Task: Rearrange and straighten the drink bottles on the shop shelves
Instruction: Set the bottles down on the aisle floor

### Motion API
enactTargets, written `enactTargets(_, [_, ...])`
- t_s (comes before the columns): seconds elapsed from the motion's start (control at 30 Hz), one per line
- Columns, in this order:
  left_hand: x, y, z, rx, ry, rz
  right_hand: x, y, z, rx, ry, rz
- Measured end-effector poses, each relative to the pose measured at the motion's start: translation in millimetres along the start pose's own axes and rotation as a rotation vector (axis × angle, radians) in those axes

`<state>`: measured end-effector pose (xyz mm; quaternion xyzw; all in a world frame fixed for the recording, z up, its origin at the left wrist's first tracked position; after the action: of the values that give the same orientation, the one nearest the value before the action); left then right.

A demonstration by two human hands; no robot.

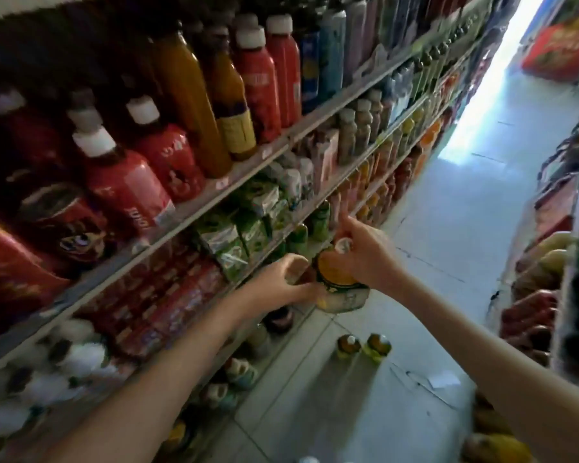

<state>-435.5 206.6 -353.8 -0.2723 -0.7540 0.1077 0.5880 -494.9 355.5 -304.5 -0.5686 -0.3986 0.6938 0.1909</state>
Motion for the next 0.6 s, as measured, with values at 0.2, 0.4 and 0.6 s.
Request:
enactTargets(0.2, [-104.5,81.4,92.4,0.185,0.024,0.143,168.6,119.1,-12.9,-0.027,0.312,0.048])
enactTargets(0.4, [-173.0,150.7,181.1,0.28,0.023,0.151,323.6,225.1,-42.8,-0.075,0.549,0.145])
enactTargets(0.6, [-266.6,253.6,251.0,0.184,-0.017,0.22,450.2,315.6,-66.0,-0.097,0.666,0.09])
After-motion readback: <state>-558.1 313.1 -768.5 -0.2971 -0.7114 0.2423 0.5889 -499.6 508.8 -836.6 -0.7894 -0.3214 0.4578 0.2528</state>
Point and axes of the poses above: each hand's wrist, its own z-axis towards the middle knuckle, its own y-axis out of the palm, x = y × z, the point moved 5 cm from there along z, towards the middle knuckle, and after that the axes turned 5 degrees about y, right-handed, at the moved point
